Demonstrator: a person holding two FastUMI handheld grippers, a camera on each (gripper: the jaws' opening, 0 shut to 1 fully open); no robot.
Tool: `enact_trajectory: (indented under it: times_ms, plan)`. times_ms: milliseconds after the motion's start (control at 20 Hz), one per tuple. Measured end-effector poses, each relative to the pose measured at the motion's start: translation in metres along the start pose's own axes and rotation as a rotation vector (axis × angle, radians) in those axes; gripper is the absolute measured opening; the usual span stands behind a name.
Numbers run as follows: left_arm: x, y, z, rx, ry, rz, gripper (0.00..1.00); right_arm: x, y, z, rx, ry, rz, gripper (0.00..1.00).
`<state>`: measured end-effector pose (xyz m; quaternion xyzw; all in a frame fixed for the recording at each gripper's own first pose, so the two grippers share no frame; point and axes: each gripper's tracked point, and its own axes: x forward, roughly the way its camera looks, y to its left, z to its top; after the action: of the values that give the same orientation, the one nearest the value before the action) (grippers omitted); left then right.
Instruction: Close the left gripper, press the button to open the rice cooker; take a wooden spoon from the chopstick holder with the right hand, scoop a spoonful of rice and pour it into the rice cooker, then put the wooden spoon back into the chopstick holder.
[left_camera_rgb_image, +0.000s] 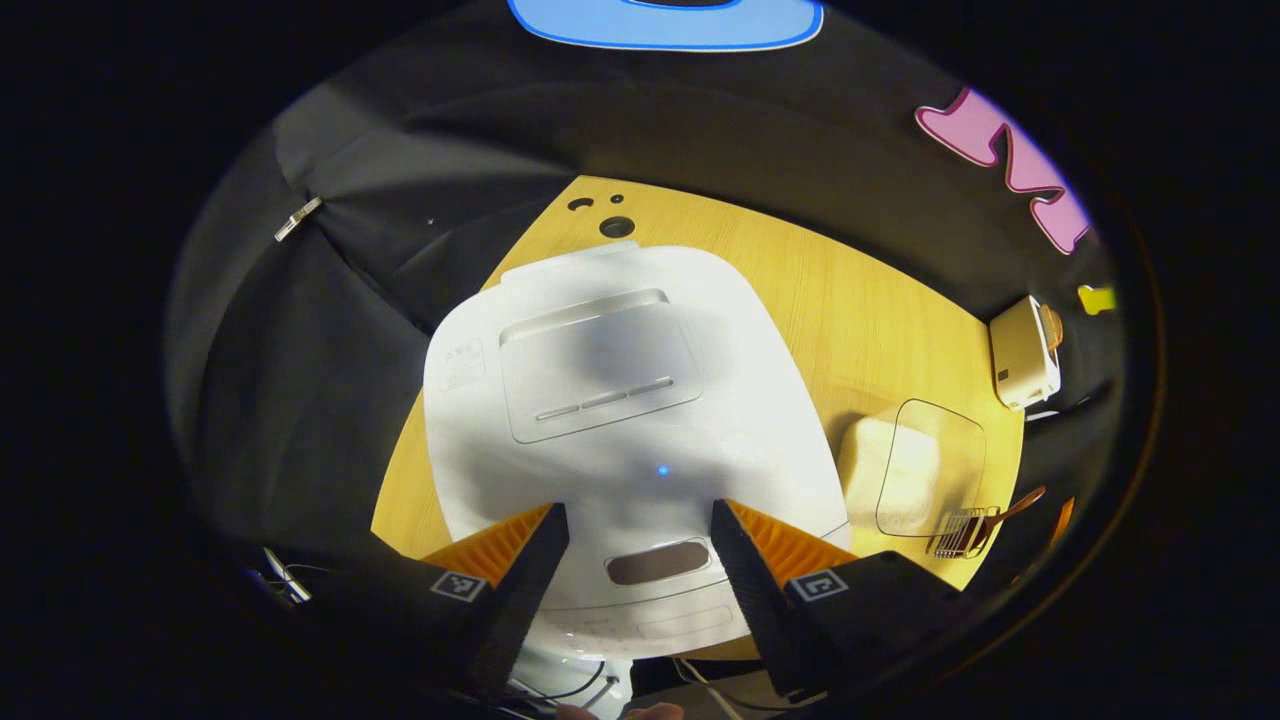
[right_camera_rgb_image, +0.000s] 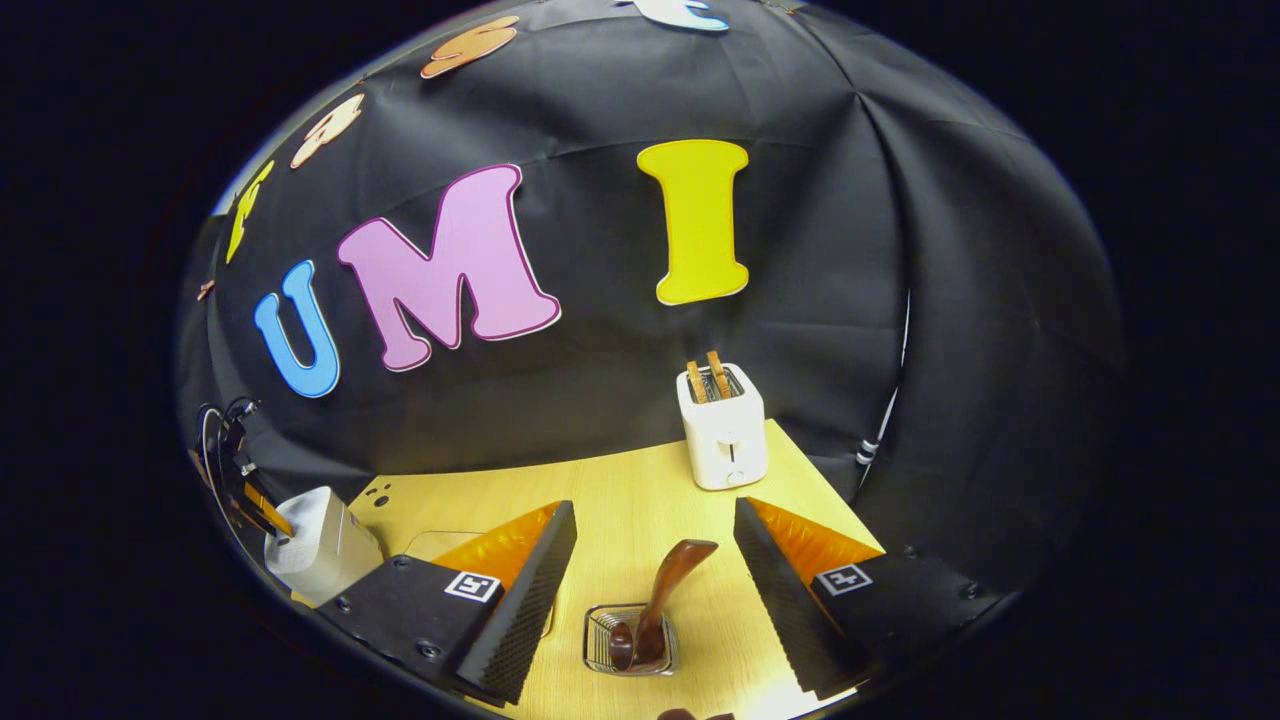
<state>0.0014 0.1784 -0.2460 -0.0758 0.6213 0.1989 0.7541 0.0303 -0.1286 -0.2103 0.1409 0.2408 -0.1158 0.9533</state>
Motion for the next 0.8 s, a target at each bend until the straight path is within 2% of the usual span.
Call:
enact_trajectory:
  times_ms: [250, 500, 600, 650, 800]
  plan:
    - [0.000, -0.001, -0.001, 0.001, -0.005, -0.003, 0.96, 0.003, 0.003, -0.004, 0.011, 0.007, 0.001, 0.98]
    - [-0.004, -0.001, 0.003, -0.024, -0.064, -0.018, 0.95, 0.001, 0.015, 0.008, 0.018, -0.020, 0.025, 0.98]
    - [-0.012, -0.007, 0.008, -0.047, -0.117, -0.056, 0.92, -0.005, 0.018, 0.018, 0.003, -0.037, 0.036, 0.98]
    - [-0.017, -0.009, 0.012, -0.047, -0.158, -0.067, 0.95, -0.008, 0.019, 0.024, -0.009, -0.048, 0.038, 0.98]
    - [-0.043, -0.014, 0.033, -0.027, -0.337, -0.072, 0.95, -0.014, 0.025, 0.033, -0.031, -0.068, 0.053, 0.98]
